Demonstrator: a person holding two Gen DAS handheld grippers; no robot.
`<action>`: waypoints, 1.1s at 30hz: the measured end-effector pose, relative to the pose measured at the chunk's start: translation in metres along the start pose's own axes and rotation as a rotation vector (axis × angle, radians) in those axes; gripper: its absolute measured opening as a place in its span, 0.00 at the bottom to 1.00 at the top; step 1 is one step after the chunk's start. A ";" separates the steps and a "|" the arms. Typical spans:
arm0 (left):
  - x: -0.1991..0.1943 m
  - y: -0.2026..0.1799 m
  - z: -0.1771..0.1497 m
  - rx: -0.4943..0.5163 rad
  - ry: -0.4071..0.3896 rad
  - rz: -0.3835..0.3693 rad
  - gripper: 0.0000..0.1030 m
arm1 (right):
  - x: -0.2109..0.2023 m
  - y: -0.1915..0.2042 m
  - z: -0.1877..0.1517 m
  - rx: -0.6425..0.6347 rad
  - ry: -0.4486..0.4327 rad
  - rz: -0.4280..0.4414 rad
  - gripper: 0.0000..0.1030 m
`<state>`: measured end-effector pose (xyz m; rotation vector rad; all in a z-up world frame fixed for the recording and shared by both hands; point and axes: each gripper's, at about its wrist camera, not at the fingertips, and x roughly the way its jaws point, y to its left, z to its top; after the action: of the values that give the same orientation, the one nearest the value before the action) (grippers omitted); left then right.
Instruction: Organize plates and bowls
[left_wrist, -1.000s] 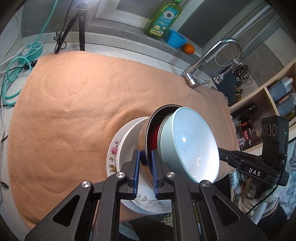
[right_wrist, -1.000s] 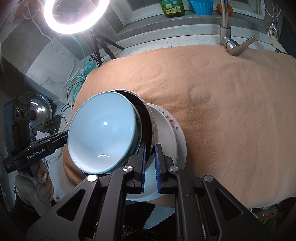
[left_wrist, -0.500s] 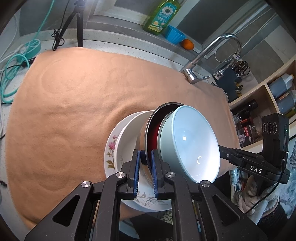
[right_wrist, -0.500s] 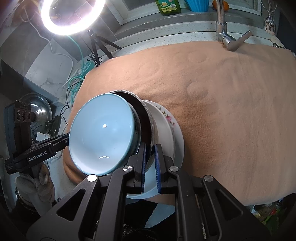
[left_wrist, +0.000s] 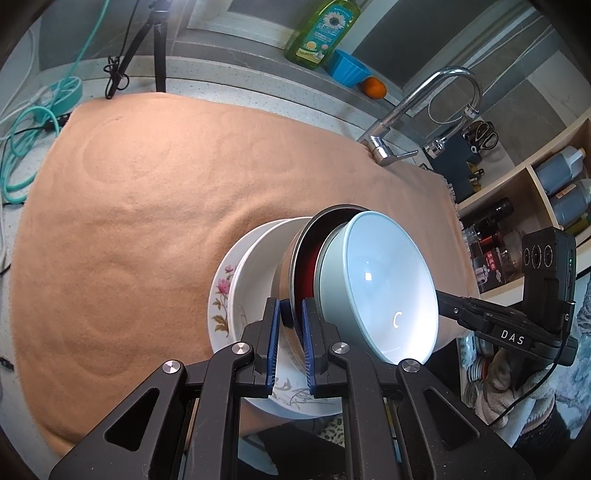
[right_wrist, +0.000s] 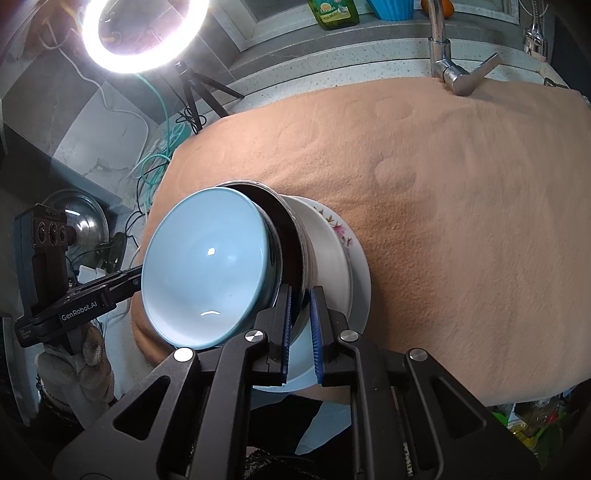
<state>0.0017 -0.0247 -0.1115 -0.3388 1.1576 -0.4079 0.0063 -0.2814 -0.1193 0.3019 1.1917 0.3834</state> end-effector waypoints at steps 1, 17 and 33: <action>0.000 0.001 0.000 -0.002 0.001 0.001 0.11 | 0.000 0.000 0.000 0.001 -0.002 0.002 0.11; -0.026 0.004 0.001 0.007 -0.059 0.038 0.16 | -0.024 -0.002 0.001 -0.014 -0.089 -0.046 0.44; -0.054 -0.022 -0.012 0.129 -0.169 0.130 0.51 | -0.052 0.025 -0.010 -0.102 -0.225 -0.154 0.82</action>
<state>-0.0306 -0.0189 -0.0620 -0.1810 0.9774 -0.3313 -0.0229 -0.2821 -0.0683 0.1588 0.9638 0.2667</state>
